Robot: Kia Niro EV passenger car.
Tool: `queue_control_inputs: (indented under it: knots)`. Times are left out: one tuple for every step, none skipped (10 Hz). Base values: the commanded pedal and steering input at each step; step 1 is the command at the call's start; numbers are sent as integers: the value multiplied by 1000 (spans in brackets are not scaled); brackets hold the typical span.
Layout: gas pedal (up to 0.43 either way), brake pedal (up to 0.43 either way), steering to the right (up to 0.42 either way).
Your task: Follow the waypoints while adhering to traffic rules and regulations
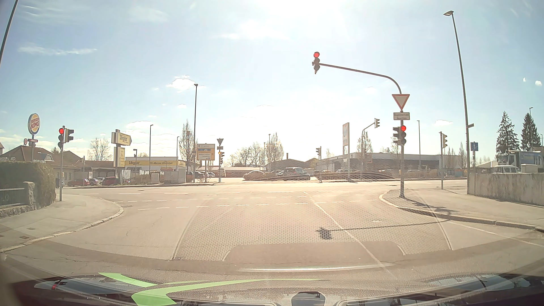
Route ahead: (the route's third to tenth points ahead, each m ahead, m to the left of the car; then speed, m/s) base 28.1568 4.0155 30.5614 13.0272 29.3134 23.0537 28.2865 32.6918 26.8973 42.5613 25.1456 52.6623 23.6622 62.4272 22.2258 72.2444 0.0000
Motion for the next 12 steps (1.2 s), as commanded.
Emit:
queue_control_inputs:
  knots:
    - [0, 341, 0]
    - [0, 341, 0]
    - [0, 341, 0]
    - [0, 341, 0]
    - [0, 341, 0]
    - [0, 341, 0]
    - [0, 341, 0]
    - [0, 341, 0]
    - [0, 341, 0]
    - [0, 341, 0]
    - [0, 341, 0]
    - [0, 341, 0]
